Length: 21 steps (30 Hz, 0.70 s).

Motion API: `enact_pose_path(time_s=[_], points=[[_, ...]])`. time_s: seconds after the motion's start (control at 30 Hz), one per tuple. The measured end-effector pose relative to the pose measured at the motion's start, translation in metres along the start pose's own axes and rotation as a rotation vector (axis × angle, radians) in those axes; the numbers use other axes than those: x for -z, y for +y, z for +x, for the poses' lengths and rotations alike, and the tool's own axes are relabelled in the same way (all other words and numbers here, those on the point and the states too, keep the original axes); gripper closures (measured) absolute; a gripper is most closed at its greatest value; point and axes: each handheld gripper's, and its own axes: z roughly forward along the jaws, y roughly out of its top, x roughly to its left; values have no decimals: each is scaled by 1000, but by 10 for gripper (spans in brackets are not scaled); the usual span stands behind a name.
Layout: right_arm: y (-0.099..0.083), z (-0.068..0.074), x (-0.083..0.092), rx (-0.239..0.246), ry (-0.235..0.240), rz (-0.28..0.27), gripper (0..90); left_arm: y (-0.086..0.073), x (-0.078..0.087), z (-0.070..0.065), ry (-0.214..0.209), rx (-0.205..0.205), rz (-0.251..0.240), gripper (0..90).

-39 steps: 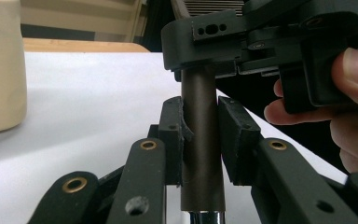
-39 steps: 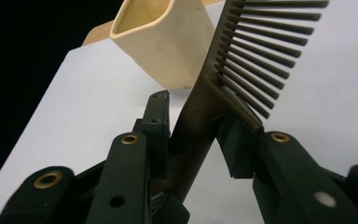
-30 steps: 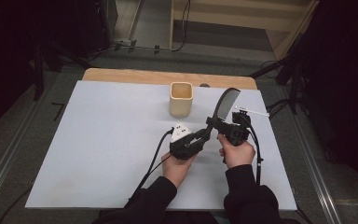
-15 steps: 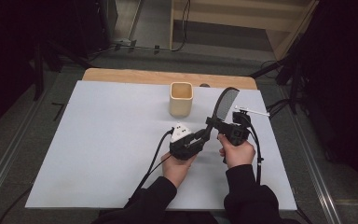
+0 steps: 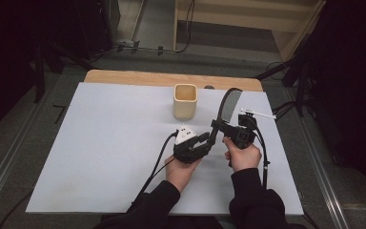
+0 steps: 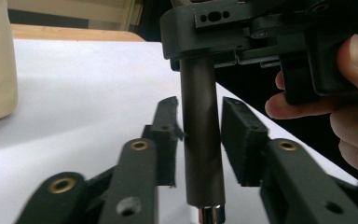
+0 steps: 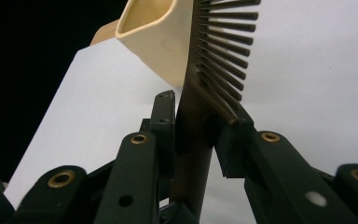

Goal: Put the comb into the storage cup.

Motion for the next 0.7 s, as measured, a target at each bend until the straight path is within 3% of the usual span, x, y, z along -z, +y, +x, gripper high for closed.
enact_pose_path(time_s=[0.43,0.7], points=[[0,-6,-1,35,-60,-10,699,6,8,5,-30,25,53,584],[1,-10,0,30,-73,-14,699,11,17,13,-29,44,106,553]])
